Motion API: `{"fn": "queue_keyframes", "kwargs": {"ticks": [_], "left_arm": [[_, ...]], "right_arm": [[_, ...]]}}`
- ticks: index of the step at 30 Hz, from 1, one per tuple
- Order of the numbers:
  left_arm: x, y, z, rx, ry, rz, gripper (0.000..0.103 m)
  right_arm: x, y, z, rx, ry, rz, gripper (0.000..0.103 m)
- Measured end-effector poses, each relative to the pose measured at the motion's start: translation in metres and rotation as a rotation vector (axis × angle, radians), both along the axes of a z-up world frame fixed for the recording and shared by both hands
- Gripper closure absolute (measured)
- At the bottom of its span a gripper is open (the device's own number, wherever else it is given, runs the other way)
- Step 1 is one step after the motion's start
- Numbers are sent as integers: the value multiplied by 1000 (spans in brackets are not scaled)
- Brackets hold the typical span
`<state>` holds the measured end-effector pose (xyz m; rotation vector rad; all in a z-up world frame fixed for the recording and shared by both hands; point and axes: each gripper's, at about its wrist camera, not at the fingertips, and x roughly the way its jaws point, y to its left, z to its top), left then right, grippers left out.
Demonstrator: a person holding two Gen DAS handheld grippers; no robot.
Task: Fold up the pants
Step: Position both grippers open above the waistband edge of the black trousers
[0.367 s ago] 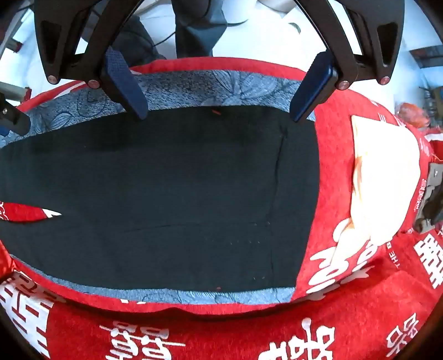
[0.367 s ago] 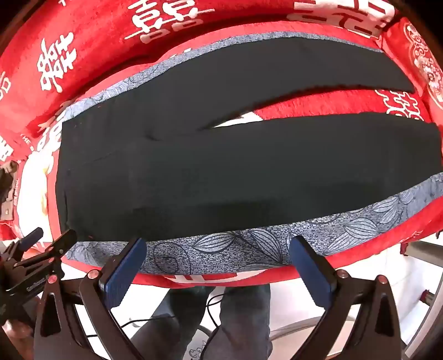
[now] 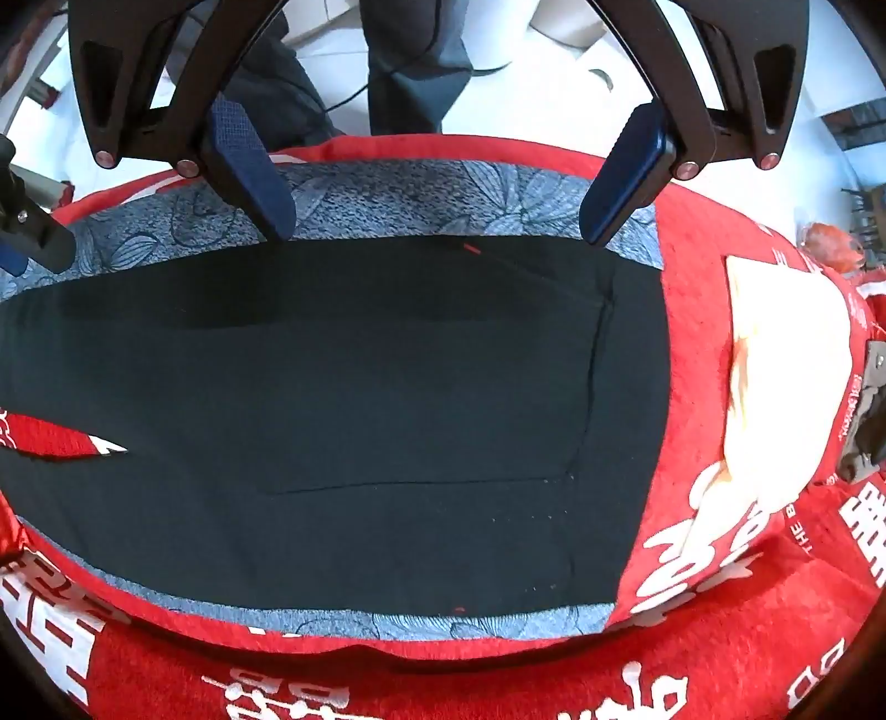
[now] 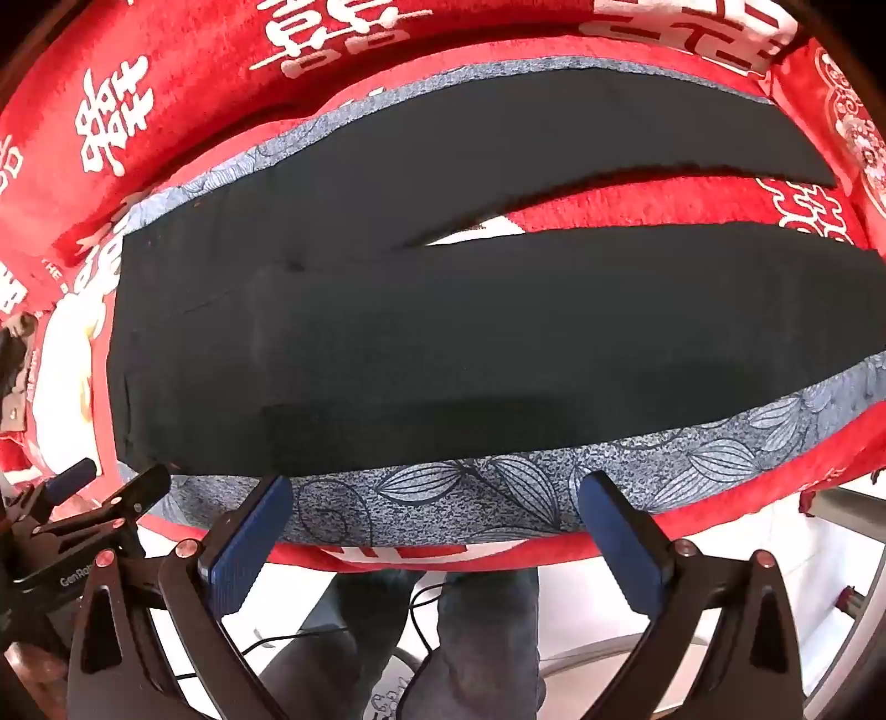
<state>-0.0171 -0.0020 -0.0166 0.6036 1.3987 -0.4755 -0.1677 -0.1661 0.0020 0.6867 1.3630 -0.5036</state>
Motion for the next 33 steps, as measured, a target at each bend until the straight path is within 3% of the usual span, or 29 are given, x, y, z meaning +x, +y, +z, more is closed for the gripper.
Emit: {"fn": "queue_keyframes", "kwargs": {"ticks": [22, 33], "left_arm": [[-1, -8, -16, 51, 30, 35, 0], [-4, -8, -15, 24, 50, 37, 0]], "right_arm": [[13, 6, -12, 21, 3, -7, 0], [15, 8, -15, 16, 10, 7, 0]]}}
